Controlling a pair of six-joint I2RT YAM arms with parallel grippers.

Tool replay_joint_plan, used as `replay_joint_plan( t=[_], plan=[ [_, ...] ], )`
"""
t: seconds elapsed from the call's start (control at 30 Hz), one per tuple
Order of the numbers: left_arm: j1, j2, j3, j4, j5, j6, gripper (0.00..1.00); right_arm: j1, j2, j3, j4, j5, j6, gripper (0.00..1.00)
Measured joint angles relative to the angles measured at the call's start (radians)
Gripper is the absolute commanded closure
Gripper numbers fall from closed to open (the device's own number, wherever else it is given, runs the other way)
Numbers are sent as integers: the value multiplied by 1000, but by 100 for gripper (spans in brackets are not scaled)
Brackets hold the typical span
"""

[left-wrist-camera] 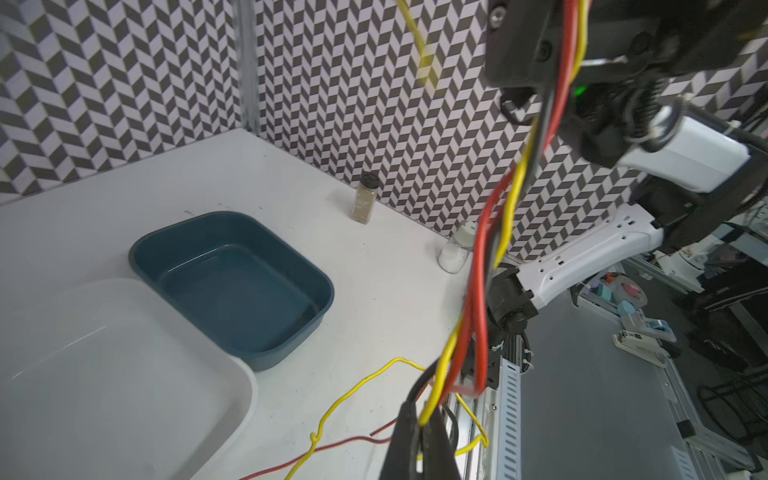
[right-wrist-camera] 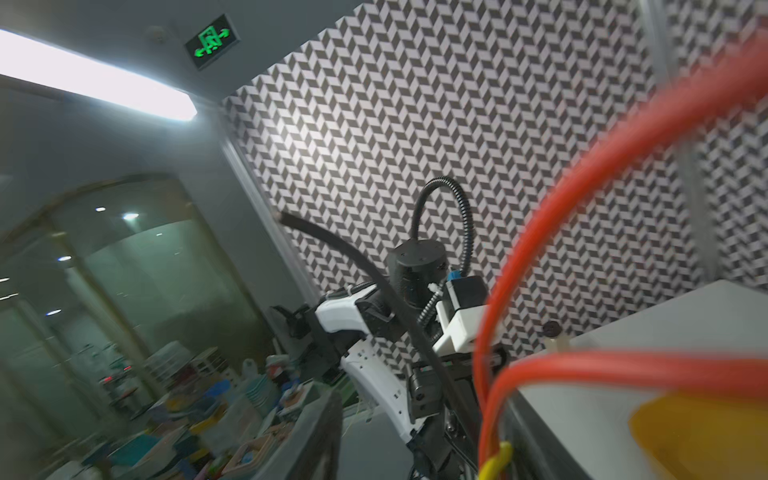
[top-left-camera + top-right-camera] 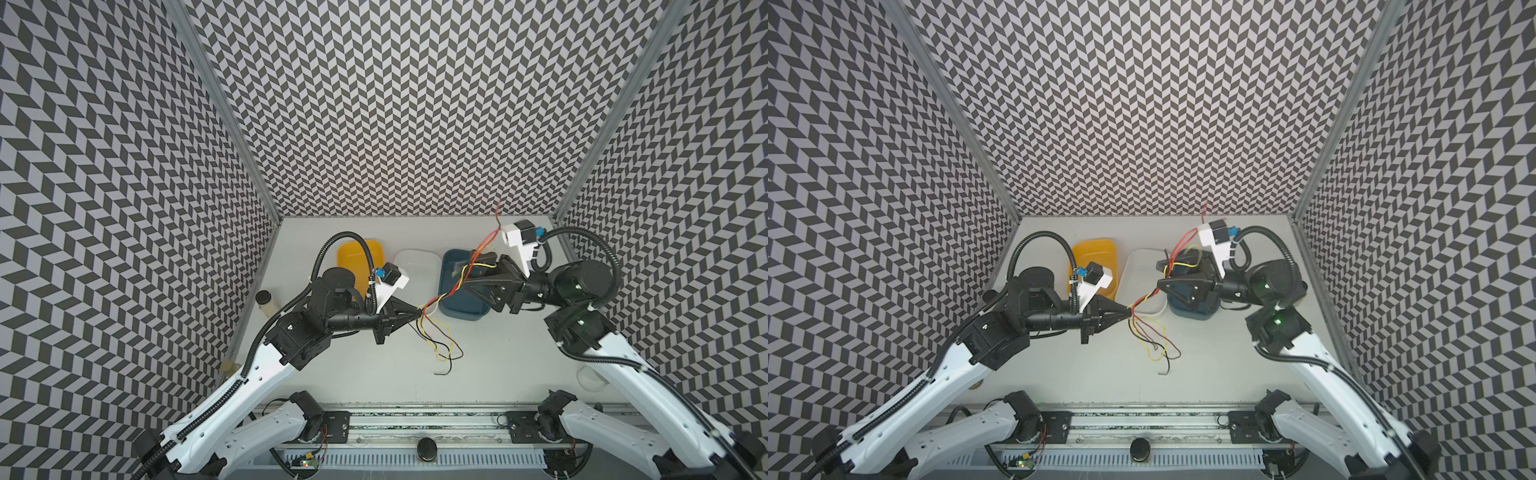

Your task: Untangle the cables

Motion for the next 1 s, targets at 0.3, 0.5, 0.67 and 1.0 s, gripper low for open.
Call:
replay_joint_plan(
  t=[0.3, 0.5, 0.67, 1.0],
  plan=[
    [2, 35, 0, -33, -142, -19, 100, 0, -54, 80, -510, 361, -182, 8],
    [-2, 40, -1, -58, -200, -20, 100, 10, -43, 16, -582, 456, -113, 18],
    [-5, 55, -1, -79, -246, -18, 100, 81, -42, 9, -594, 547, -21, 21],
    [-17, 75, -1, -109, -280, -16, 100, 191, 13, -53, -461, 663, 70, 54]
  ],
)
